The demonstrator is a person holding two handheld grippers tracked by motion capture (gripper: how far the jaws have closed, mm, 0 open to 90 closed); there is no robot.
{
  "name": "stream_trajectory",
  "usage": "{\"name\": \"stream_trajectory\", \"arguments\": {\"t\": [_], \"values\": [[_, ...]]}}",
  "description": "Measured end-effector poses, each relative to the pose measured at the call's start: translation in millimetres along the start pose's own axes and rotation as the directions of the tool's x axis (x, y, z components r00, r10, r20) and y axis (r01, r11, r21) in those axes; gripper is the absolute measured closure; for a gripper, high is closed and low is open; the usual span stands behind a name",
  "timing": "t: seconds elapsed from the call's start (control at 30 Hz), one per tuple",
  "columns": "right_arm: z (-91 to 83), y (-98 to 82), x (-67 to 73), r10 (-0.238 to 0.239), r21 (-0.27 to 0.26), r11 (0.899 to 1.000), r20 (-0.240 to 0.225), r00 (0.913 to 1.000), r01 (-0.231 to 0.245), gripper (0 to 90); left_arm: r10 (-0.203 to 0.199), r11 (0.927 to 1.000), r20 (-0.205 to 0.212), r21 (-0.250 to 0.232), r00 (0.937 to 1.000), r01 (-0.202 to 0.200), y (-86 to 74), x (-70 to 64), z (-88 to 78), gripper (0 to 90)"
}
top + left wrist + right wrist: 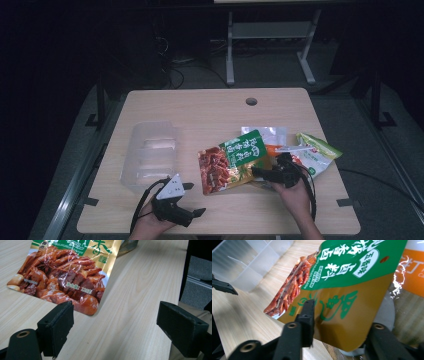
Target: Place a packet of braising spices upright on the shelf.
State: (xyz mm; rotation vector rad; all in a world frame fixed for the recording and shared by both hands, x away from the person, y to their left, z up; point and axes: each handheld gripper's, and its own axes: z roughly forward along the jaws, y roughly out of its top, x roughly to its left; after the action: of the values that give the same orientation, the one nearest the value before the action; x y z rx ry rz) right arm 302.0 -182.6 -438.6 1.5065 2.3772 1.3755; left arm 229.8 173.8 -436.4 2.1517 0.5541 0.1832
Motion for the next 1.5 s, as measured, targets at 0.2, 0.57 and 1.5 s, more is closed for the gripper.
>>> {"name": "stream_trajectory", "arguments": {"t": [0.2,0.57,1.5], "values": [[-2.8,1.6,-0.7,0.019,0.013,1.000,-0.030,0.9994,-0.019,81.7,-0.013,0.9999,0.008,-0.002,0.9999,0.013,0.1,-0.4,0.4,14.4],[-36.8,28.3,24.0,-0.138,-0.024,0.990,-0.001,0.9905,0.138,89.7,-0.060,0.9975,0.017,-0.037,0.9981,0.060,3.7,3.6,-1.2,14.5],[-90.5,66.0,57.2,-0.465,-0.019,0.884,-0.140,0.8741,0.467,89.8,-0.195,0.9789,0.033,-0.057,0.9803,0.196,64.8,38.1,55.3,23.8]]}}
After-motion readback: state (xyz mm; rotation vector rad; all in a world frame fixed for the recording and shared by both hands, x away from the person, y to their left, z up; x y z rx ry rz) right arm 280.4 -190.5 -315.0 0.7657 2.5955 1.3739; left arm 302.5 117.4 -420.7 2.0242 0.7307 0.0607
